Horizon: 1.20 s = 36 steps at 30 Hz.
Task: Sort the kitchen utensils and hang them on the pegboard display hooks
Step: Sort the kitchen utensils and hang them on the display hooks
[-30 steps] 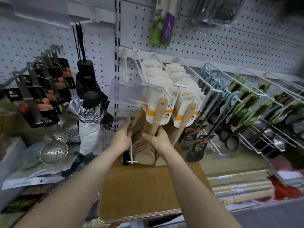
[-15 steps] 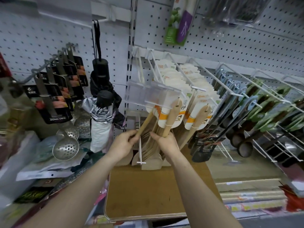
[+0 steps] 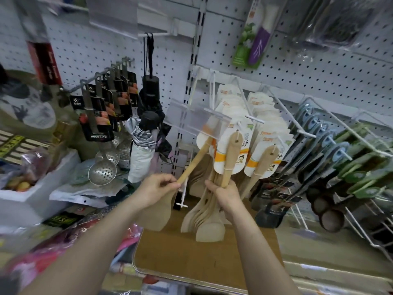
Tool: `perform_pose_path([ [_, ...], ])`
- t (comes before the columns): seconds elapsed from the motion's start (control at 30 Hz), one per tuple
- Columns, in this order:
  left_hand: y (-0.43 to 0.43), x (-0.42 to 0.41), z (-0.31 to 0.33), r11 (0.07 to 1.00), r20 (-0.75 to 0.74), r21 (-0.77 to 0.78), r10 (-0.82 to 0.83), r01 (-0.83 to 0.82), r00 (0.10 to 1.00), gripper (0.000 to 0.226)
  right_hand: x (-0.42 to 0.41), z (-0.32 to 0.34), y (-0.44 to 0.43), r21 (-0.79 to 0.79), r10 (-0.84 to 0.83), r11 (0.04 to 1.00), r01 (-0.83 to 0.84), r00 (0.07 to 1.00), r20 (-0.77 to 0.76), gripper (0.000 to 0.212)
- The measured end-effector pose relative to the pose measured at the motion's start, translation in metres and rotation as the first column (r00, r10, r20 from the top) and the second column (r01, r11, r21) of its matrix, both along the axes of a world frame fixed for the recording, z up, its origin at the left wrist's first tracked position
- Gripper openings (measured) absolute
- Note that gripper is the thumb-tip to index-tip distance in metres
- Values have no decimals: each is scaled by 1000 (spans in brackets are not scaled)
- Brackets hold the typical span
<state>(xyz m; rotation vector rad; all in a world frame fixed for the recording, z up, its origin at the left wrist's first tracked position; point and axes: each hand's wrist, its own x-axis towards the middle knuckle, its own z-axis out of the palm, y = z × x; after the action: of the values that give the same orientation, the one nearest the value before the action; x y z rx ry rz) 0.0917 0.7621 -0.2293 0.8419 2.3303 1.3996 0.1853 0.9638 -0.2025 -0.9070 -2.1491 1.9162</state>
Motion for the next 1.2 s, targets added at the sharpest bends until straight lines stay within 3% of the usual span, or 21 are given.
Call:
perform_pose_path([
  [0.13,-7,13,5,999,15,28,40,-40,999,24,4,-1,1,-13,29,999,-29,1000,-6,31],
  [0.23,-7,25,8,998,23,28,63,-63,998,17,7,0,0,-29,63,998,-63,998,5,33],
  [0.4,9,45,5,998,8,35,44,-44,999,11,15,7,1,-18,130,991,-130,991,1,8],
  [0.6,37,50,-3,994,-125,-84,64,-75,990,20,25,14,17,71,136,988,-139,990,40,20],
  [0.73,58,47,-6,982,-261,-142,86,-127,962,43,26,13,22,109,127,986,-128,992,23,20],
  [1.0,73,31,-4,984,-252,-141,69,-107,965,45,21,11,13,122,128,984,-126,992,-6,22],
  [1.1,75,24,2,991,-165,-57,110,-121,980,48,22,12,13,135,176,976,-168,983,-50,38],
  [1.2,77,18,16,984,-77,123,139,-128,987,47,25,18,14,55,145,989,-140,983,-108,68],
])
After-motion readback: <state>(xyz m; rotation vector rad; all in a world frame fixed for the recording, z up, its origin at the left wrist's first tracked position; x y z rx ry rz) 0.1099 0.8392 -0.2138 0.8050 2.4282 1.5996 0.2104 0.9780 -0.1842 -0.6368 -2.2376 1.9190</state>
